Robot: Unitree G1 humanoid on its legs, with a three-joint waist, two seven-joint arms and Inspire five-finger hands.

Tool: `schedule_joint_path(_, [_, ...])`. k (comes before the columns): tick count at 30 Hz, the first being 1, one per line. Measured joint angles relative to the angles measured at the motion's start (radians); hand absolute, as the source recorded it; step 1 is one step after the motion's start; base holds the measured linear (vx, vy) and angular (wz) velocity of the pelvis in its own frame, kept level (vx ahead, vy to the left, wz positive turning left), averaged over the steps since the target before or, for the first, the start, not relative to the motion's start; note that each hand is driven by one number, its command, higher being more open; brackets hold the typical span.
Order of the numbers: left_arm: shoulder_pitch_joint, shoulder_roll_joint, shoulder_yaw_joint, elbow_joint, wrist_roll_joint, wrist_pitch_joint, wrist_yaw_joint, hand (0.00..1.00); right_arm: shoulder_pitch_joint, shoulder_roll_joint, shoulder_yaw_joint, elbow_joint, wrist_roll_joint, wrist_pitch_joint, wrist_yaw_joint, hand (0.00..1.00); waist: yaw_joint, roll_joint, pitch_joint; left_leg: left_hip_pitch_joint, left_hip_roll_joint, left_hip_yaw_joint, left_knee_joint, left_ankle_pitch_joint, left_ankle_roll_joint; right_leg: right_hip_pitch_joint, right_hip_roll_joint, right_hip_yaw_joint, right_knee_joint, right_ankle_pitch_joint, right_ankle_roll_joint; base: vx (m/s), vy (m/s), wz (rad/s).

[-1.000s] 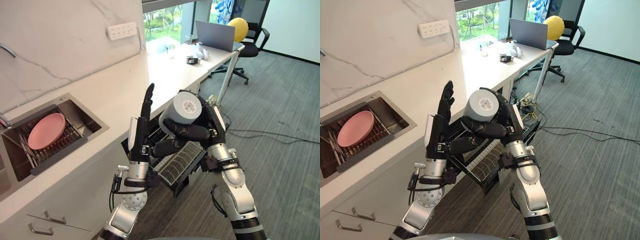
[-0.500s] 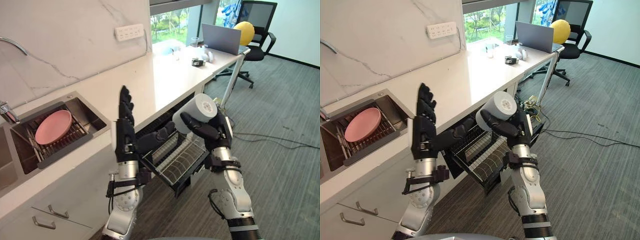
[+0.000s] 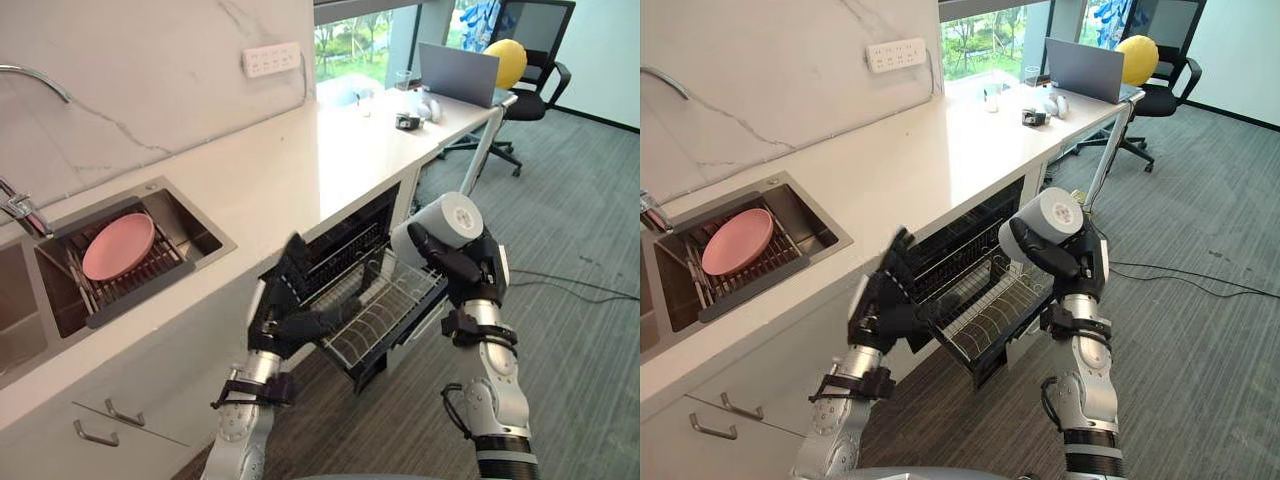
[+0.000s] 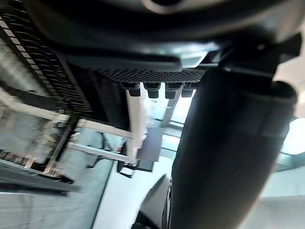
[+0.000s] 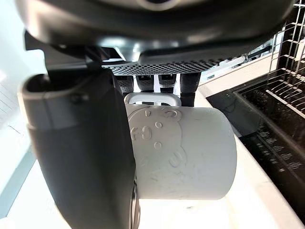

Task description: Walk over to the sink, pick up the cup, carry it to the dishwasher, place the cup inside the dishwasher, then close the dishwasher door

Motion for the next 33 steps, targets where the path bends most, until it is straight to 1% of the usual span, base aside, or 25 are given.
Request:
schedule_joint_path(3, [0.037, 0.012, -0.001, 0.096, 0.001, 0.044, -0.020, 1.00, -0.008, -0.040, 0.002, 0.083, -0.013, 0.045, 0.026, 0.00, 0.003, 0.000, 0.000, -0.012, 0.000, -0.010, 0.000, 0.004, 0.000, -0.005, 0.000, -0.010, 0.000, -0.001, 0.002, 0.03, -0.009, 0.10])
schedule_joint_path(5, [0.060, 0.022, 0.000, 0.132, 0.002, 0.054, -0.029, 1.00, -0.015, -0.056, 0.001, 0.135, -0.021, 0.070, 0.035, 0.00, 0.008, 0.001, 0.000, -0.017, 0.000, -0.016, 0.000, 0.004, 0.000, -0.005, -0.001, -0.012, 0.000, -0.002, 0.002, 0.03, -0.005, 0.09])
schedule_joint_path(8, [0.068, 0.032, 0.000, 0.223, 0.004, 0.059, -0.051, 1.00, -0.039, -0.088, 0.002, 0.227, -0.057, 0.101, 0.048, 0.00, 0.026, 0.001, 0.000, -0.027, -0.002, -0.031, 0.001, 0.009, 0.002, -0.006, -0.004, -0.011, 0.000, -0.004, 0.005, 0.02, 0.000, 0.14])
schedule_joint_path(12, [0.087, 0.054, 0.003, 0.338, 0.015, 0.064, -0.060, 1.00, -0.106, -0.105, 0.005, 0.354, -0.096, 0.131, 0.076, 0.00, 0.028, 0.003, -0.002, -0.036, -0.012, -0.048, 0.005, 0.018, 0.002, -0.011, -0.008, -0.023, 0.000, -0.005, 0.006, 0.01, 0.005, 0.13])
schedule_joint_path(13, [0.087, 0.056, 0.007, 0.389, 0.022, 0.066, -0.063, 1.00, -0.125, -0.115, 0.005, 0.402, -0.102, 0.140, 0.088, 0.00, 0.029, 0.003, -0.002, -0.040, -0.014, -0.057, 0.005, 0.021, 0.002, -0.009, -0.011, -0.033, 0.002, -0.005, 0.006, -0.01, 0.000, 0.18])
schedule_joint_path(14, [0.088, 0.053, 0.017, 0.429, 0.027, 0.065, -0.063, 1.00, -0.137, -0.123, 0.005, 0.432, -0.105, 0.143, 0.095, 0.00, 0.030, 0.003, -0.002, -0.043, -0.015, -0.063, 0.005, 0.023, 0.002, -0.008, -0.012, -0.040, 0.002, -0.005, 0.006, -0.01, 0.000, 0.23])
schedule_joint_path(15, [0.096, 0.051, 0.041, 0.484, 0.061, 0.068, -0.043, 1.00, -0.157, -0.135, 0.007, 0.484, -0.123, 0.154, 0.109, 0.00, 0.033, 0.003, -0.001, -0.044, -0.016, -0.071, 0.005, 0.026, 0.004, -0.003, -0.013, -0.048, 0.002, -0.005, 0.006, -0.01, 0.000, 0.19])
schedule_joint_path(16, [0.100, 0.052, 0.048, 0.504, 0.062, 0.069, -0.031, 1.00, -0.162, -0.141, 0.010, 0.500, -0.131, 0.157, 0.114, 0.00, 0.034, 0.003, -0.001, -0.044, -0.017, -0.075, 0.005, 0.027, 0.004, 0.000, -0.013, -0.052, 0.002, -0.006, 0.007, -0.01, 0.000, 0.23])
schedule_joint_path(17, [0.103, 0.048, 0.072, 0.523, 0.063, 0.067, -0.017, 1.00, -0.173, -0.152, 0.014, 0.526, -0.142, 0.161, 0.126, 0.00, 0.034, 0.004, 0.000, -0.047, -0.017, -0.087, 0.004, 0.031, 0.004, 0.003, -0.014, -0.064, 0.001, -0.006, 0.008, -0.03, -0.001, 0.22])
schedule_joint_path(19, [0.092, 0.038, 0.122, 0.557, 0.061, 0.066, 0.006, 1.00, -0.205, -0.179, 0.038, 0.593, -0.165, 0.170, 0.143, 0.00, 0.047, 0.005, 0.001, -0.050, -0.018, -0.095, 0.001, 0.037, 0.004, 0.004, -0.014, -0.070, 0.002, -0.006, 0.008, -0.04, 0.001, 0.17])
schedule_joint_path(21, [0.089, 0.029, 0.187, 0.628, 0.062, 0.064, 0.033, 1.00, -0.244, -0.201, 0.057, 0.667, -0.203, 0.175, 0.170, 0.00, 0.052, 0.009, 0.007, -0.050, -0.018, -0.114, 0.000, 0.042, 0.004, 0.017, -0.013, -0.090, 0.001, -0.007, 0.008, -0.03, 0.003, 0.21])
schedule_joint_path(22, [0.091, 0.027, 0.200, 0.646, 0.061, 0.066, 0.039, 1.00, -0.253, -0.209, 0.061, 0.685, -0.209, 0.175, 0.176, 0.00, 0.056, 0.010, 0.010, -0.051, -0.019, -0.119, 0.000, 0.043, 0.004, 0.019, -0.013, -0.094, 0.001, -0.007, 0.008, -0.02, 0.008, 0.24])
schedule_joint_path(24, [0.099, 0.022, 0.262, 0.673, 0.061, 0.066, 0.051, 1.00, -0.319, -0.243, 0.071, 0.782, -0.210, 0.176, 0.191, 0.00, 0.069, 0.017, 0.030, -0.064, -0.021, -0.137, 0.000, 0.047, 0.002, 0.018, -0.014, -0.112, 0.001, -0.007, 0.008, -0.03, 0.016, 0.23])
schedule_joint_path(25, [0.099, 0.022, 0.269, 0.681, 0.061, 0.067, 0.057, 1.00, -0.336, -0.252, 0.071, 0.806, -0.210, 0.177, 0.195, 0.00, 0.074, 0.019, 0.037, -0.067, -0.022, -0.142, 0.000, 0.049, 0.003, 0.018, -0.015, -0.116, 0.001, -0.007, 0.008, -0.03, 0.023, 0.21])
schedule_joint_path(27, [0.104, 0.015, 0.298, 0.709, 0.060, 0.067, 0.067, 1.00, -0.394, -0.288, 0.071, 0.879, -0.220, 0.177, 0.208, 0.00, 0.099, 0.020, 0.064, -0.087, -0.024, -0.162, 0.000, 0.059, 0.003, 0.010, -0.016, -0.134, 0.006, -0.008, 0.008, -0.03, 0.021, 0.25])
schedule_joint_path(28, [0.104, 0.011, 0.306, 0.712, 0.059, 0.067, 0.067, 1.00, -0.411, -0.298, 0.071, 0.897, -0.222, 0.176, 0.209, 0.00, 0.103, 0.019, 0.071, -0.094, -0.025, -0.169, 0.000, 0.062, 0.004, 0.006, -0.017, -0.141, 0.008, -0.008, 0.007, -0.01, 0.017, 0.31])
schedule_joint_path(31, [0.073, 0.000, 0.325, 0.702, 0.059, 0.064, 0.061, 1.00, -0.537, -0.353, 0.071, 0.996, -0.222, 0.176, 0.222, 0.00, 0.138, 0.023, 0.121, -0.149, -0.029, -0.189, 0.001, 0.087, 0.016, -0.045, -0.026, -0.155, 0.032, -0.007, 0.002, -0.01, 0.029, 0.19])
schedule_joint_path(33, [0.057, 0.000, 0.328, 0.698, 0.051, 0.063, 0.058, 1.00, -0.607, -0.373, 0.077, 1.031, -0.223, 0.175, 0.230, 0.00, 0.148, 0.021, 0.150, -0.175, -0.033, -0.196, 0.005, 0.099, 0.020, -0.070, -0.034, -0.160, 0.045, -0.005, -0.001, 0.01, 0.021, 0.10])
